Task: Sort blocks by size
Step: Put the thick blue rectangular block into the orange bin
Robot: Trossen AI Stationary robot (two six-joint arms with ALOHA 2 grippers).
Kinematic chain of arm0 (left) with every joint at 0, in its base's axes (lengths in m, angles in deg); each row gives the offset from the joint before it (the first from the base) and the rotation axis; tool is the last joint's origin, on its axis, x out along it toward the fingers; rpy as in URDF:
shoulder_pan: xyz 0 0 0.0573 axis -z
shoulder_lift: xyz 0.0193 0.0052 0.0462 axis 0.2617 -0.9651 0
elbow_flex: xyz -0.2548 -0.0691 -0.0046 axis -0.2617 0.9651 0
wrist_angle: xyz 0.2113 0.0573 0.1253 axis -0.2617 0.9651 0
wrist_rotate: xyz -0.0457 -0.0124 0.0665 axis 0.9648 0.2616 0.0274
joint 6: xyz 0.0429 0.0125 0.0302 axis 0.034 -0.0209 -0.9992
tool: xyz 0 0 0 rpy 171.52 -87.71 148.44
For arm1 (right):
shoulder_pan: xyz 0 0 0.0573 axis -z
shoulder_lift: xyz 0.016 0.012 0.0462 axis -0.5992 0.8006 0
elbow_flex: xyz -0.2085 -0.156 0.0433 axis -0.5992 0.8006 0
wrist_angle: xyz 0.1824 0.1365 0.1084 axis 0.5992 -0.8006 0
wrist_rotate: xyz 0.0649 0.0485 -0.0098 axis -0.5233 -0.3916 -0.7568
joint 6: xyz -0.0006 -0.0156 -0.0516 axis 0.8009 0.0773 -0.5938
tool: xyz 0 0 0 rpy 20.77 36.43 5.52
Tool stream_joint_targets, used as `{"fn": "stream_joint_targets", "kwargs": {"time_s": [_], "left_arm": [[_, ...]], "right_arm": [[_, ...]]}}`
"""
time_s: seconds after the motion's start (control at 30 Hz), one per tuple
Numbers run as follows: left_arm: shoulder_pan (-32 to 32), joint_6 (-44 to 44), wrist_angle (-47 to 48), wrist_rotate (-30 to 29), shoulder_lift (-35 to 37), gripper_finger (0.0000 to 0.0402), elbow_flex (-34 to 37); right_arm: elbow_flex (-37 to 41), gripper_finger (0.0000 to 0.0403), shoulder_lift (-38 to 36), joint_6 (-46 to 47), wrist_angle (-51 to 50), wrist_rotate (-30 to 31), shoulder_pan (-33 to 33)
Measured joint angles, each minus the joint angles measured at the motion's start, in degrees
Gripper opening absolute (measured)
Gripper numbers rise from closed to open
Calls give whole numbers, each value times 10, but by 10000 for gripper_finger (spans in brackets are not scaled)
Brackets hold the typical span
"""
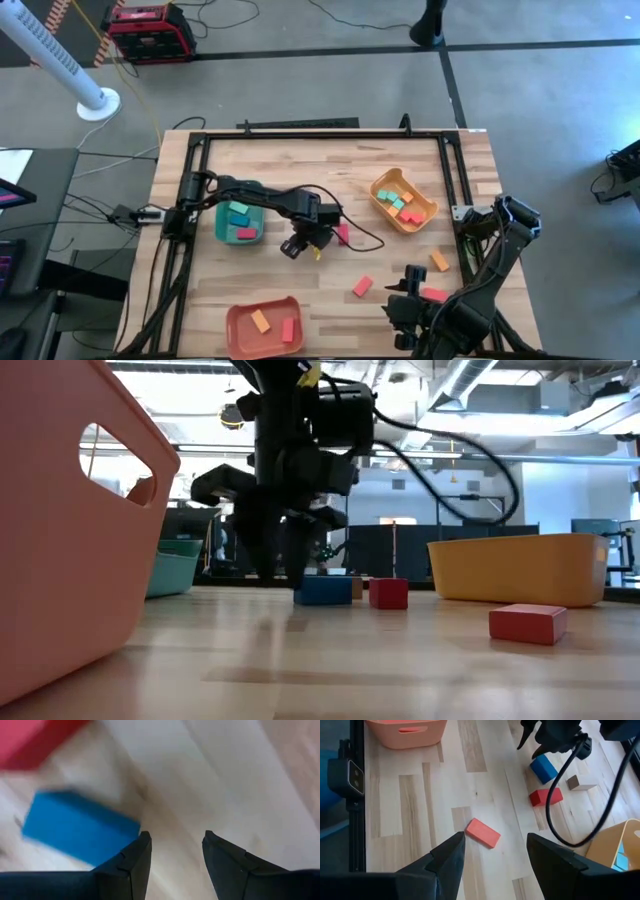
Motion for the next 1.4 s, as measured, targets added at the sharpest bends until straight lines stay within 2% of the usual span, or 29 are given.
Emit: {"fn": "stream_joint_targets", "kwargs": {"time_s": [0.33,0.47,0.63,0.93,1.1,1.4], "left_arm": [[-3,17,51,-17,0,166,-8],[-2,55,29,-21,1,166,-28],[-8,109,-14,-63,2,167,-30],[-21,166,-35,-79,2,222,-30],[-26,259,-119,-68,2,247,-16],[-46,360,-139,-84,2,264,-15]], "right_arm": [[0,244,0,-2,-2,0,0],[0,244,0,-1,-8,0,0],[0,244,0,0,-9,0,0],[0,244,0,0,-14,0,-1],[0,244,0,0,-26,0,-1],[0,244,0,0,-26,0,-4]]}}
